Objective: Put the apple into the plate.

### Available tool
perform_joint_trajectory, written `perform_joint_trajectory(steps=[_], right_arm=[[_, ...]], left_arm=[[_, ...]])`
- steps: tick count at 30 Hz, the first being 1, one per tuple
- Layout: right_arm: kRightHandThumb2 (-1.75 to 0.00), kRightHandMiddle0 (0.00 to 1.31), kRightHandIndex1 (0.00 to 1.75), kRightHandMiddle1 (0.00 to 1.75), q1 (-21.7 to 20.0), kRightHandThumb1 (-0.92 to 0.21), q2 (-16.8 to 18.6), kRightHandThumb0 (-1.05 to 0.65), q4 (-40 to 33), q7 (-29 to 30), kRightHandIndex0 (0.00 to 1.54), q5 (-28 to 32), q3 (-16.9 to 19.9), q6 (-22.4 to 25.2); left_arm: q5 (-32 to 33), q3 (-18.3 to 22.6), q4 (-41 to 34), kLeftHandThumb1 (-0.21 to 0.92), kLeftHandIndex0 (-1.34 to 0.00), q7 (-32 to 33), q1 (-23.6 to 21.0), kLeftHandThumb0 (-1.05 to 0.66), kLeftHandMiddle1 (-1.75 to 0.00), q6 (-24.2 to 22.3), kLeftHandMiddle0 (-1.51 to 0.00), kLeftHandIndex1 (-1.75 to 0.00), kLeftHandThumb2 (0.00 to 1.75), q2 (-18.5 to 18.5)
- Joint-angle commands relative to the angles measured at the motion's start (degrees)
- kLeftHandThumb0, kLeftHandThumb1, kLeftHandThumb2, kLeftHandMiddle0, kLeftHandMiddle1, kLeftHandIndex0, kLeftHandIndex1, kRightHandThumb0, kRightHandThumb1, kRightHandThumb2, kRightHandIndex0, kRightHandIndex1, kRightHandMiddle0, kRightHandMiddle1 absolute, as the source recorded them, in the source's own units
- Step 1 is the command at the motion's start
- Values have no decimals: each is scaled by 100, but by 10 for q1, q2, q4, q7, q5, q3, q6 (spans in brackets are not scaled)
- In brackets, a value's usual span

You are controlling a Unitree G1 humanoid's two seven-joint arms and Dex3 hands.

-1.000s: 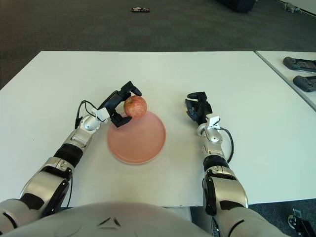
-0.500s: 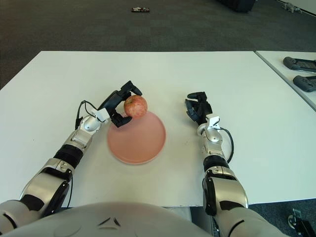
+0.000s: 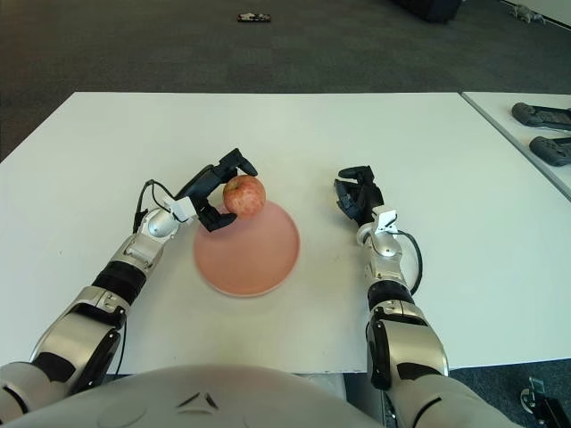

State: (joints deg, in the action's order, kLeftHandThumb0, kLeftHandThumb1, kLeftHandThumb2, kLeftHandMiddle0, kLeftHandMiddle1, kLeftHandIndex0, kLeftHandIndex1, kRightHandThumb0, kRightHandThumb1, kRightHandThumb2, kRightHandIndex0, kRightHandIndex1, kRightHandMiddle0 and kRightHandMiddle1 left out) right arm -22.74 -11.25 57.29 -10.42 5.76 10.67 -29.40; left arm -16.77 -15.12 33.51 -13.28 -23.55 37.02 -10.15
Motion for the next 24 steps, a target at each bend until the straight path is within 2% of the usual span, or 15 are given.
perform_joint_trajectory(steps=[1, 12, 17, 24], right_arm=[[-47, 25, 123, 169, 33, -92, 15, -35, 23, 2, 34, -5, -7, 31], [-47, 25, 123, 169, 31, -92, 17, -35, 24, 5, 34, -6, -9, 31], [-47, 25, 123, 169, 31, -92, 17, -35, 24, 6, 34, -6, -10, 31], [-47, 25, 123, 169, 31, -92, 17, -35, 24, 7, 34, -5, -12, 31]], left_arm=[[-12, -18, -12, -1, -63, -30, -8, 0, -161, -1, -89, -175, 164, -20], [-9, -27, -24, -1, -64, -72, -17, 0, -165, -9, -88, -175, 166, -40], [-30, -47, -21, -1, -64, -88, -28, 0, -165, -17, -88, -175, 166, -48], [-34, -59, -16, -2, -64, -106, -38, 0, -164, -2, -89, -175, 166, -59]])
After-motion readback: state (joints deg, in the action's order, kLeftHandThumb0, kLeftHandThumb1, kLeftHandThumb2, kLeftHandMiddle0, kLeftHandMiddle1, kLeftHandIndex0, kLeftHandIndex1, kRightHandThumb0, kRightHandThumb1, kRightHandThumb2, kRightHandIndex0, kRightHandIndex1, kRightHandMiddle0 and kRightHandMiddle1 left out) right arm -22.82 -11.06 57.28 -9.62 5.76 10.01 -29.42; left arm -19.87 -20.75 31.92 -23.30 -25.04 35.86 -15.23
